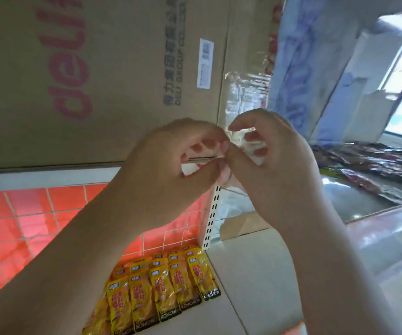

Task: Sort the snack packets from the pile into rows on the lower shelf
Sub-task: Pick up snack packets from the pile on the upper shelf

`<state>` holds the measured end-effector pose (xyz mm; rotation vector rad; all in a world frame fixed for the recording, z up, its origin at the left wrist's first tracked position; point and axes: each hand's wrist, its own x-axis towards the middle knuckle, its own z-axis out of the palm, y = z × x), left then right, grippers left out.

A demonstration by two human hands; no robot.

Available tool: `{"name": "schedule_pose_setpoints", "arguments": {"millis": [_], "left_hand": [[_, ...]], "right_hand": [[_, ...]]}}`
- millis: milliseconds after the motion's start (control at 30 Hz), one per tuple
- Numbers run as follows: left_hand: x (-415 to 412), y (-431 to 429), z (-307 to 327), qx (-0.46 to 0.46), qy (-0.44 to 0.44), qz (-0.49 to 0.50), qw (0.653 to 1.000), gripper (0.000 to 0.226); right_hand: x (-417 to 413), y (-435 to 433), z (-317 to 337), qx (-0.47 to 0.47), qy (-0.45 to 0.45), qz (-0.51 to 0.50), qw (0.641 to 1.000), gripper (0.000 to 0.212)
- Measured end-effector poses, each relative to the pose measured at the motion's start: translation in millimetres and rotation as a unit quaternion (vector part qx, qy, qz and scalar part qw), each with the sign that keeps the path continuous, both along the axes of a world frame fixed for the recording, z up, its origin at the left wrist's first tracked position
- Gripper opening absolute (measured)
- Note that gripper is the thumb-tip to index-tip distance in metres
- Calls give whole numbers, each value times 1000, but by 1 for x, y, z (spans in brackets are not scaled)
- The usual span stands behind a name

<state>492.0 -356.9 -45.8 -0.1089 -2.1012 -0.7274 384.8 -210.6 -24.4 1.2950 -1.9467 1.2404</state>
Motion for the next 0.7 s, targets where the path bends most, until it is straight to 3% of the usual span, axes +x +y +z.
{"name": "schedule_pose_setpoints", "arguments": {"millis": [200,367,533,700], "left_hand": [[-32,47,49,-23,23,-90,995,24],[-63,96,79,-59,4,-117,991,27],[-100,151,101,-109,-23,-107,988,26],[-122,203,120,-197,-65,-53,977,41]], "right_hand": [[-17,82,41,2,5,-83,997,28],[-47,167,57,-9,-13,-166,986,22],[-76,258,70,-12,-37,-207,978,18],[-111,344,65,-16,-53,-216,975,19]]}}
